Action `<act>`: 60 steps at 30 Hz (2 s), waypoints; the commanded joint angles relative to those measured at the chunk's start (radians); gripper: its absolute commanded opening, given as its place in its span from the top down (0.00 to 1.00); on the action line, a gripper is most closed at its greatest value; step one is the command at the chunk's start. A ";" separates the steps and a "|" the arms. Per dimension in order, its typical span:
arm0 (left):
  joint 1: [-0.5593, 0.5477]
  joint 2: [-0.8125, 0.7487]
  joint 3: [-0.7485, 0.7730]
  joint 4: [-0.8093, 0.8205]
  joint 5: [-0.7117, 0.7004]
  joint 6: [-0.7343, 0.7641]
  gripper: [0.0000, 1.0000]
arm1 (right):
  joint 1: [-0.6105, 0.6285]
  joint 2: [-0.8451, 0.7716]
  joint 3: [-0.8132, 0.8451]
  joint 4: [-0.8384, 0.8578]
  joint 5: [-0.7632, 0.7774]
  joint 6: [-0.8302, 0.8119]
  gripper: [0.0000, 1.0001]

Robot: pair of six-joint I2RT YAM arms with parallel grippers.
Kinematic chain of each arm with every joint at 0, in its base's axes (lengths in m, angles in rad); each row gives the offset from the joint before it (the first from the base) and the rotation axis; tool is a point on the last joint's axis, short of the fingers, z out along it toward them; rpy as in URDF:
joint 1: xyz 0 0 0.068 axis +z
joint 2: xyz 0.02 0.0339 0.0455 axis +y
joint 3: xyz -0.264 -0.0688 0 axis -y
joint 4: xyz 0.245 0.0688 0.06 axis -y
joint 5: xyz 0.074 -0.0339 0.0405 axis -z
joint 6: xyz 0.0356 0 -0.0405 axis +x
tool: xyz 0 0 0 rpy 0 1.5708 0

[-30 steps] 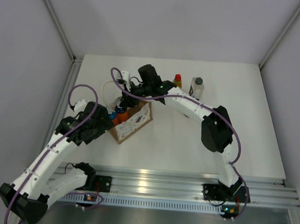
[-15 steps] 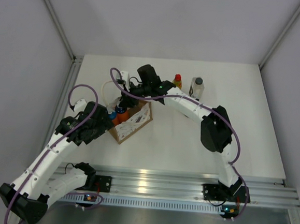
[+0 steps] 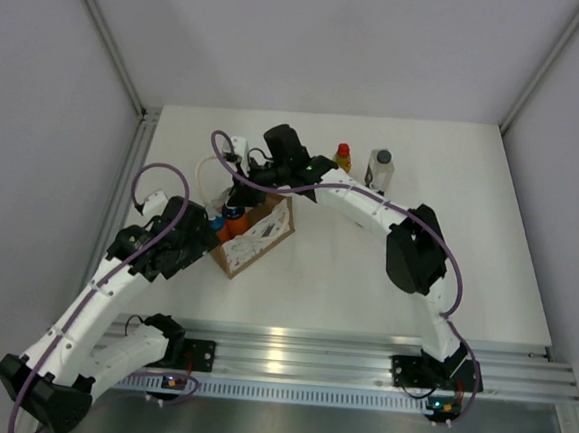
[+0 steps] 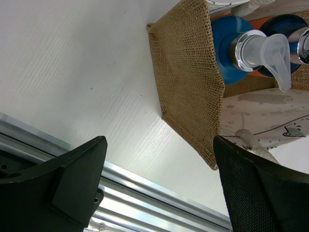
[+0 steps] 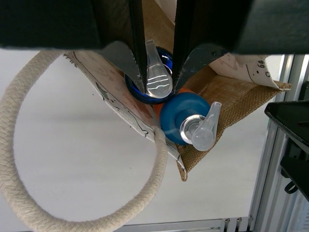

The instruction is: Take the personal care products out of the canvas bag

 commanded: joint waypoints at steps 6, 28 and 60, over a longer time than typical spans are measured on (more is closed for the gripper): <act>0.002 -0.008 0.002 0.030 -0.022 -0.002 0.04 | 0.025 -0.029 0.010 0.017 0.006 -0.014 1.00; 0.002 -0.025 -0.007 0.030 -0.027 -0.009 0.05 | 0.068 -0.217 0.018 0.114 0.348 0.158 1.00; 0.002 -0.023 -0.010 0.030 -0.019 0.002 0.05 | 0.010 -0.426 0.164 -0.024 0.680 0.348 1.00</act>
